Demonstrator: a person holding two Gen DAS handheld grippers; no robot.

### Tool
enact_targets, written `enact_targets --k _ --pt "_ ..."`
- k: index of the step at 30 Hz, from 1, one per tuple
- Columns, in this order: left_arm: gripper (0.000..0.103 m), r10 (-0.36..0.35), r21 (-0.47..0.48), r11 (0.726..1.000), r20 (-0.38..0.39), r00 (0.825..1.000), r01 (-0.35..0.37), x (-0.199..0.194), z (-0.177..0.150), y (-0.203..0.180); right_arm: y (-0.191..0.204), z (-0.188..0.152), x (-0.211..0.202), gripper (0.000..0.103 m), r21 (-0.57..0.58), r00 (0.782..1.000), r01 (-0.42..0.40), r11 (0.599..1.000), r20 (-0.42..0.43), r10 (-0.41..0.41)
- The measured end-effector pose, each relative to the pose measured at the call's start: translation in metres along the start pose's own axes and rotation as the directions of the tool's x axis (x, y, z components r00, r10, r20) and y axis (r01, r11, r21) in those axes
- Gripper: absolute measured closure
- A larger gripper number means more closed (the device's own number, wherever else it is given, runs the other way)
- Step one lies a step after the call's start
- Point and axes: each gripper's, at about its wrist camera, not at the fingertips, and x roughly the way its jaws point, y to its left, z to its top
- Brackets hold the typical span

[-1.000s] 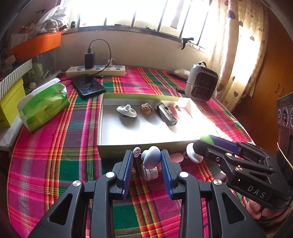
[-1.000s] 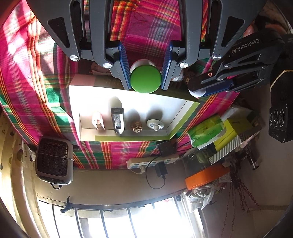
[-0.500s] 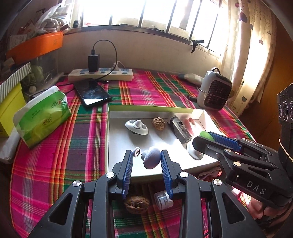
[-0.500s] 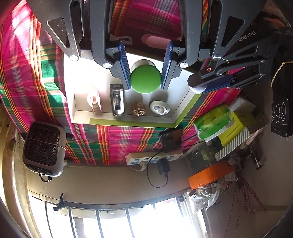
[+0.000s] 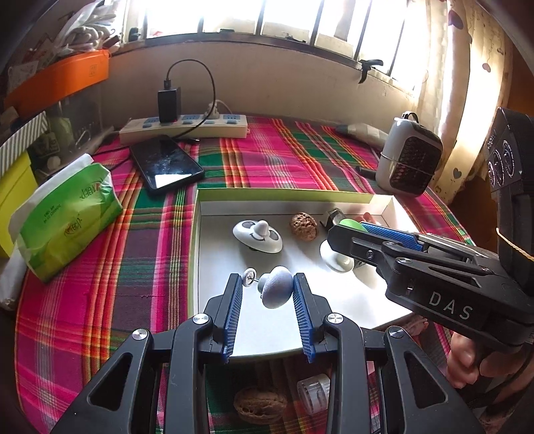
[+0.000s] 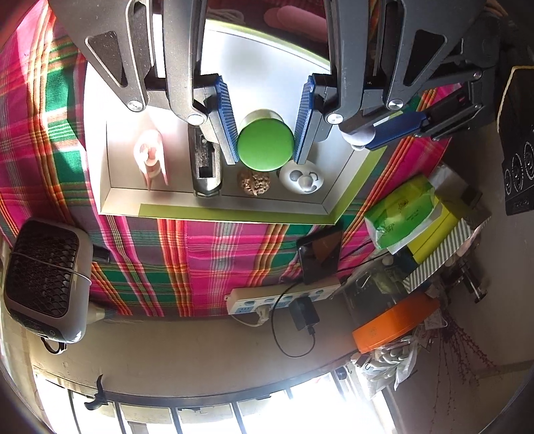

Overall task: Organize objects
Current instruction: 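Carry the white knob into the box while the right gripper carries the green mushroom lamp there, then open the left gripper to release the knob while the right gripper releases the mushroom lamp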

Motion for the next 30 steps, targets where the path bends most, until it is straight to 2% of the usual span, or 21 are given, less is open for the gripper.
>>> enact_targets --k 12,30 --pt "0.074 0.017 0.008 1.000 -0.039 0.999 -0.016 0.019 0.003 0.003 0.000 0.005 0.024 0.068 -0.018 0.998 0.004 1.000 -0.056 -0.005" --pt "0.074 0.059 0.054 0.997 -0.043 0.997 -0.056 0.032 0.008 -0.002 0.001 0.012 0.037 0.068 -0.052 0.998 0.033 0.998 -0.050 -0.035"
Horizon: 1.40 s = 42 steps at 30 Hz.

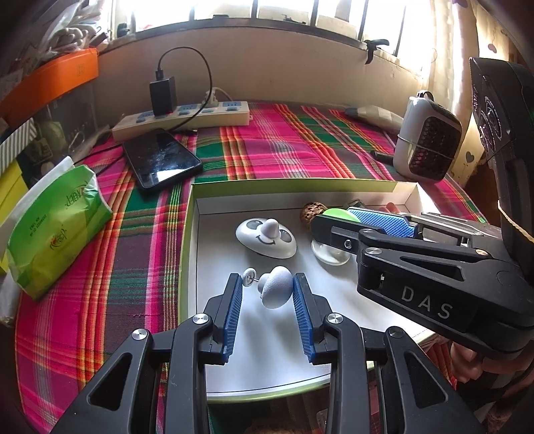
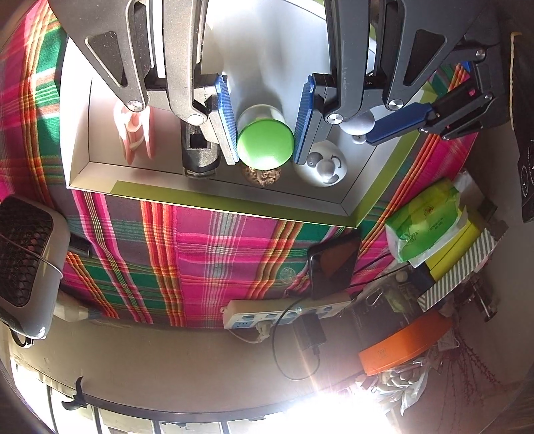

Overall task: Organize objects
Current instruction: 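Open the left gripper to release the knob while the right gripper releases the mushroom lamp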

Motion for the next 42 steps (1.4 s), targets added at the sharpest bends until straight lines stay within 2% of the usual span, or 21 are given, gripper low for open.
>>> enact_targets --k 8,15,31,36,42 --pt "0.074 0.026 0.025 0.999 0.001 1.000 -0.026 0.003 -0.001 -0.004 0.003 0.003 0.004 0.068 -0.029 1.000 0.019 0.999 0.020 -0.019" --pt "0.074 0.027 0.026 0.999 -0.003 1.000 -0.027 0.003 -0.001 -0.004 0.000 0.000 0.006 0.068 -0.013 1.000 -0.005 1.000 0.008 0.005" --pt "0.073 0.027 0.019 0.999 0.000 1.000 -0.027 0.001 -0.003 -0.004 0.003 0.000 -0.002 0.068 -0.005 1.000 0.014 1.000 0.025 -0.014" --pt "0.072 0.023 0.014 1.000 0.016 1.000 -0.023 -0.006 -0.005 -0.004 0.004 -0.001 -0.008 0.062 -0.002 0.999 0.018 1.000 0.034 -0.018" --pt "0.071 0.016 0.013 1.000 0.031 0.999 -0.016 -0.017 -0.008 -0.004 0.005 -0.004 -0.017 0.061 0.009 0.999 0.020 1.000 0.050 -0.020"
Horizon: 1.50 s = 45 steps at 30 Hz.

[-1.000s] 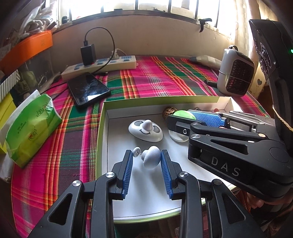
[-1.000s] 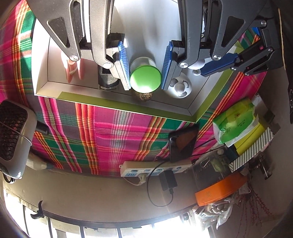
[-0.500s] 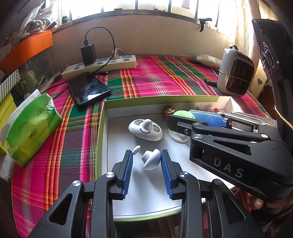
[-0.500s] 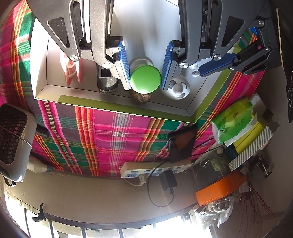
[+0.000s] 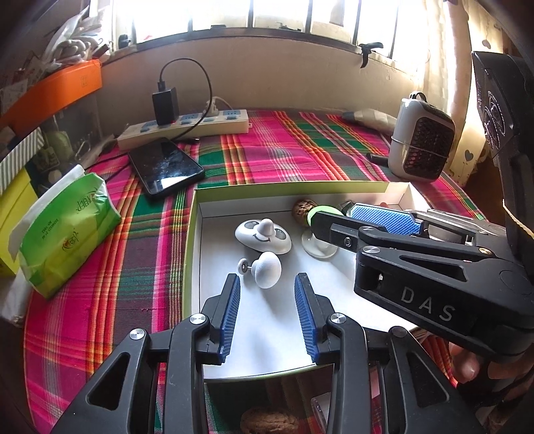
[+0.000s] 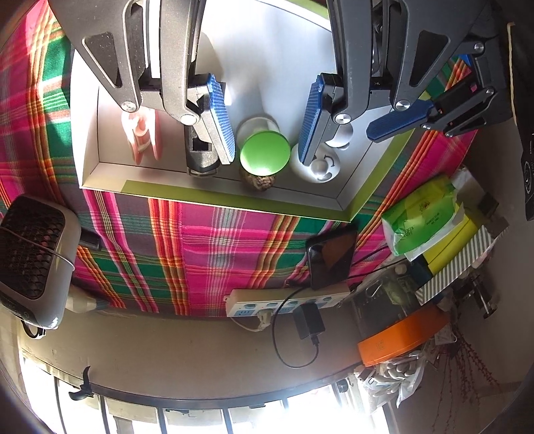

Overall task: Organize objects
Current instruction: 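Open the left gripper to release the knob while the right gripper releases the mushroom lamp, then withdraw both grippers up and out of the white box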

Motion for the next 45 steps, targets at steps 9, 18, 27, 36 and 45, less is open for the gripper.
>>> enact_targets --k 9,18,27,36,45 --pt "0.071 -0.003 -0.007 1.000 0.027 1.000 0.003 -0.020 -0.006 0.000 0.003 -0.009 -0.022 0.061 0.012 1.000 -0.001 1.000 0.031 0.001" --pt "0.071 -0.009 -0.012 1.000 0.062 0.998 0.009 -0.044 -0.016 0.000 0.008 -0.022 -0.045 0.061 0.010 0.998 0.010 1.000 0.056 -0.011" --pt "0.071 0.001 -0.047 0.999 0.070 0.998 0.002 -0.059 -0.033 0.012 0.010 -0.037 -0.068 0.061 -0.001 0.996 0.029 1.000 0.086 -0.028" --pt "0.071 -0.012 -0.058 0.998 0.077 0.997 0.016 -0.072 -0.049 0.021 0.006 -0.060 -0.086 0.061 0.011 0.994 0.052 0.999 0.094 -0.053" --pt "0.067 -0.034 -0.085 0.996 0.057 0.998 0.039 -0.074 -0.067 0.034 -0.003 -0.079 -0.101 0.056 0.022 0.993 0.073 0.997 0.097 -0.074"
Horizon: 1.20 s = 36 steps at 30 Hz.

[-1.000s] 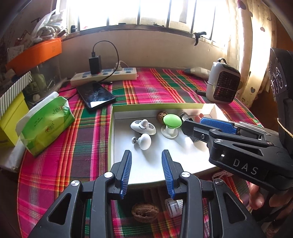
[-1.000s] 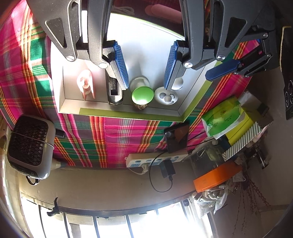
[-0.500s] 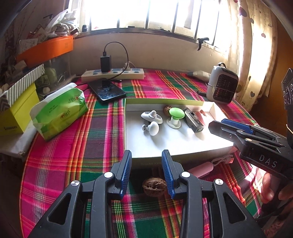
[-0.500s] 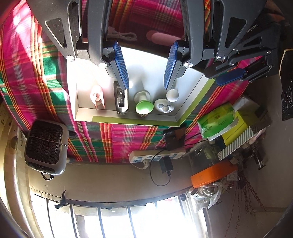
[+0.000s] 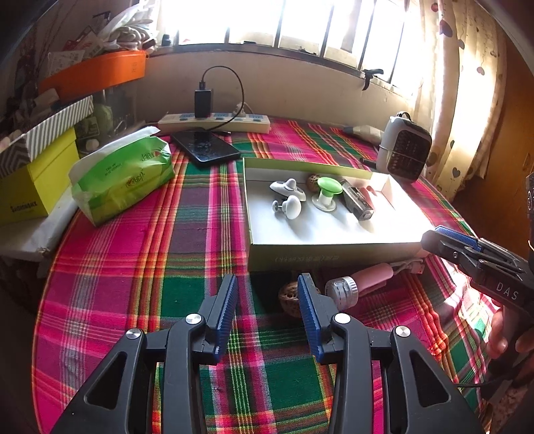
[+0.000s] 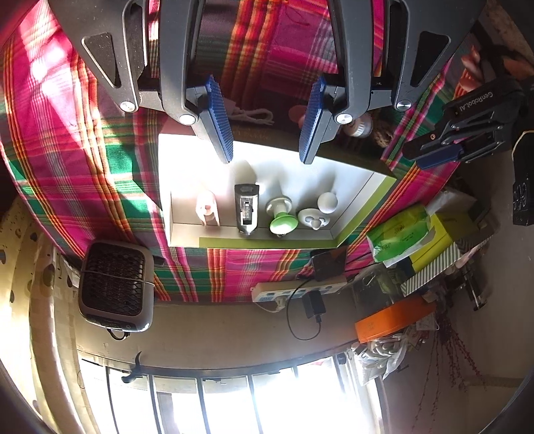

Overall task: Organize objects
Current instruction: 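Withdraw both grippers up and out of the white box, then move the left gripper to the second walnut while the right gripper approaches the white USB cable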

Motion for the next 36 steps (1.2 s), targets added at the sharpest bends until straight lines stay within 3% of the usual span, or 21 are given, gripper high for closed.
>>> enact_targets --k 10,20,36 --pt "0.066 -0.065 0.017 0.998 -0.045 0.997 0.066 0.010 -0.011 -0.005 -0.015 -0.022 -0.001 0.053 0.032 0.999 0.033 0.999 -0.041 -0.031" --pt "0.066 -0.066 0.024 0.997 -0.069 0.995 0.068 0.020 -0.009 -0.009 -0.024 -0.030 0.005 0.053 0.044 0.994 0.070 0.997 -0.091 -0.066" --pt "0.065 -0.065 0.022 0.997 -0.079 0.995 0.067 0.027 -0.006 -0.010 -0.016 -0.028 0.024 0.053 -0.058 0.988 -0.013 0.998 -0.154 0.004"
